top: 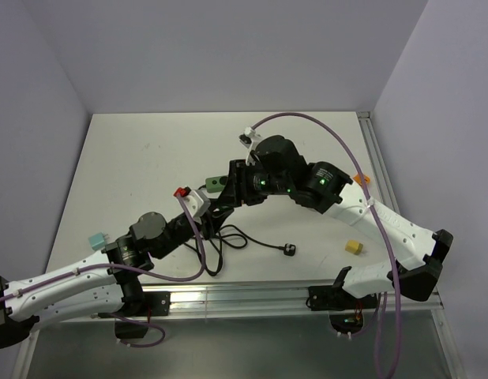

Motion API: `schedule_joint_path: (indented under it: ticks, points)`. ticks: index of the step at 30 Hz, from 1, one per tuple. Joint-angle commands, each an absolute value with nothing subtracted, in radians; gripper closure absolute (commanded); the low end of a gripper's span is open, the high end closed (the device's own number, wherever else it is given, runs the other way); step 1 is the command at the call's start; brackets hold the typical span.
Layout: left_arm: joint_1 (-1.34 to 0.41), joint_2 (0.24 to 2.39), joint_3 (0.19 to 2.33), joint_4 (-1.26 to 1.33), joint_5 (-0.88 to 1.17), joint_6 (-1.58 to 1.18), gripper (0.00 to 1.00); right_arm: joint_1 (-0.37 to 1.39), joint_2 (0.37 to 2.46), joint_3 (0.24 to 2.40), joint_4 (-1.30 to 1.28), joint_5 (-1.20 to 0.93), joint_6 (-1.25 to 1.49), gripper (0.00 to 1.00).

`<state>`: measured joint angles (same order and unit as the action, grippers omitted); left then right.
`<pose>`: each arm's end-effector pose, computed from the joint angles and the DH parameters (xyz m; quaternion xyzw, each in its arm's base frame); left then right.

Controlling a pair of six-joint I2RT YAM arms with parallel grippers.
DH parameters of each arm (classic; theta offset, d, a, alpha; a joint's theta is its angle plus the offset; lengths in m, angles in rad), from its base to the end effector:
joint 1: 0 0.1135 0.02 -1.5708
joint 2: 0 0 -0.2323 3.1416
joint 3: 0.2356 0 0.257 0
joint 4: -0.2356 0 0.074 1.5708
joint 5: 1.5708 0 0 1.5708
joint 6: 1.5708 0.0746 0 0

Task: Insert the plug

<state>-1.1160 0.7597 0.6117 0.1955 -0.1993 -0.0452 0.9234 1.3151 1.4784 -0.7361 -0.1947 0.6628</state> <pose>0.1251 -0.2222 0.3030 0.2884 0.6273 -0.3376 0.6398 0.1826 0.2654 0.3583 -0.1597 0.8605 0.3992 0.2734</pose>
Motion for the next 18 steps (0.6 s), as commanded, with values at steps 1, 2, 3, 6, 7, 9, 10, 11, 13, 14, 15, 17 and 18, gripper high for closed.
schedule_joint_path:
  ticks: [1, 2, 3, 6, 7, 9, 10, 11, 13, 14, 15, 17, 18]
  points:
    - [-1.115, 0.733, 0.629, 0.230, -0.175, -0.029, 1.00, 0.930, 1.324, 1.534, -0.733, -0.156, 0.647, 0.54]
    - [-1.115, 0.733, 0.629, 0.226, -0.175, -0.032, 1.00, 0.930, 1.328, 1.535, -0.730, -0.166, 0.643, 0.71]
    - [-1.115, 0.736, 0.633, 0.213, -0.181, -0.035, 1.00, 0.930, 1.331, 1.537, -0.726, -0.166, 0.638, 0.88]
    - [-1.115, 0.742, 0.641, 0.192, -0.301, -0.084, 0.55, 0.928, 1.347, 1.534, -0.710, -0.164, 0.618, 1.00]
    - [-1.115, 0.742, 0.644, 0.178, -0.348, -0.144, 0.40, 0.928, 1.357, 1.535, -0.710, -0.152, 0.614, 1.00]
    - [-1.115, 0.727, 0.657, 0.141, -0.412, -0.192, 0.22, 0.928, 1.365, 1.534, -0.693, -0.102, 0.595, 1.00]
    - [-1.115, 0.716, 0.660, 0.100, -0.464, -0.240, 0.19, 0.930, 1.373, 1.532, -0.687, -0.072, 0.589, 1.00]
    - [-1.115, 0.709, 0.664, 0.075, -0.516, -0.276, 0.16, 0.930, 1.377, 1.529, -0.667, -0.042, 0.583, 1.00]
    - [-1.115, 0.684, 0.673, -0.057, -0.691, -0.406, 0.09, 0.930, 1.396, 1.519, -0.644, 0.056, 0.568, 1.00]
    - [-1.115, 0.680, 0.692, -0.107, -0.742, -0.452, 0.08, 0.930, 1.405, 1.514, -0.631, 0.087, 0.561, 1.00]
    - [-1.115, 0.673, 0.702, -0.173, -0.786, -0.501, 0.08, 0.928, 1.416, 1.509, -0.599, 0.112, 0.552, 1.00]
    - [-1.115, 0.667, 0.725, -0.332, -0.904, -0.650, 0.08, 0.928, 1.451, 1.493, -0.548, 0.190, 0.545, 1.00]
    - [-1.115, 0.661, 0.730, -0.369, -0.932, -0.691, 0.07, 0.928, 1.466, 1.488, -0.534, 0.210, 0.531, 1.00]
